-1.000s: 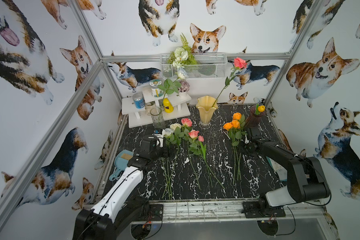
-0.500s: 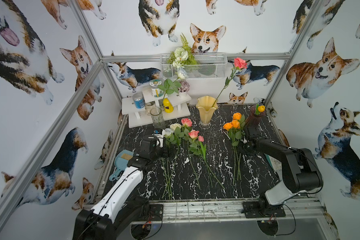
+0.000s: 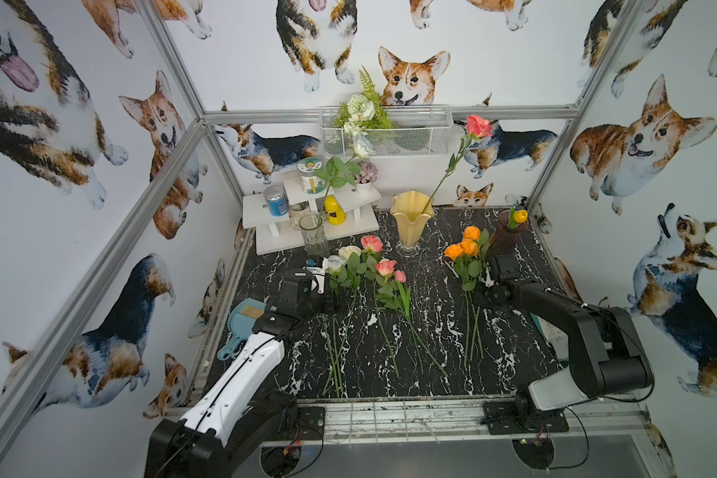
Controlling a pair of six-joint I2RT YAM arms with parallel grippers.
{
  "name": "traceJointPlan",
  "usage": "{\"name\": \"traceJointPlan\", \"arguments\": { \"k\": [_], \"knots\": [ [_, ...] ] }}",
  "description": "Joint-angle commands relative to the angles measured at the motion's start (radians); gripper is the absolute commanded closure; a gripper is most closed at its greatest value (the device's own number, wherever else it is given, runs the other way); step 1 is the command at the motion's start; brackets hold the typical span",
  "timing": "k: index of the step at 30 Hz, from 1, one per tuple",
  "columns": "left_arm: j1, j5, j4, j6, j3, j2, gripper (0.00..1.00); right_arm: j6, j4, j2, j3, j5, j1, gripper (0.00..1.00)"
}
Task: Arrange the flowers in different vases according to their variety
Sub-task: Pick up the flower at the center of the board, then insert the flower into the vase.
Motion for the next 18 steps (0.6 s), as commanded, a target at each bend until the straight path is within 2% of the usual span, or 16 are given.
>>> {"name": "traceJointPlan", "arguments": {
  "k": [1,9,15,18],
  "knots": [
    [0.0,-0.01,0.003,-0.001,0.007,-0.003,0.0,-0.009,-0.034,-0.063,-0.002,0.043,0.026,1.0],
    [0.0,-0.012,0.002,-0.003,0.005,-0.004,0.0,-0.028,-0.12,-0.216,0.064,0.143,0.109,1.0],
    [0.0,-0.016,0.001,-0.003,0.005,-0.005,0.0,-0.06,-0.117,-0.33,0.164,0.192,0.124,1.0],
    [0.0,-0.018,0.001,-0.003,0.005,-0.006,0.0,-0.097,-0.117,-0.335,0.233,0.215,0.125,1.0]
  ]
}}
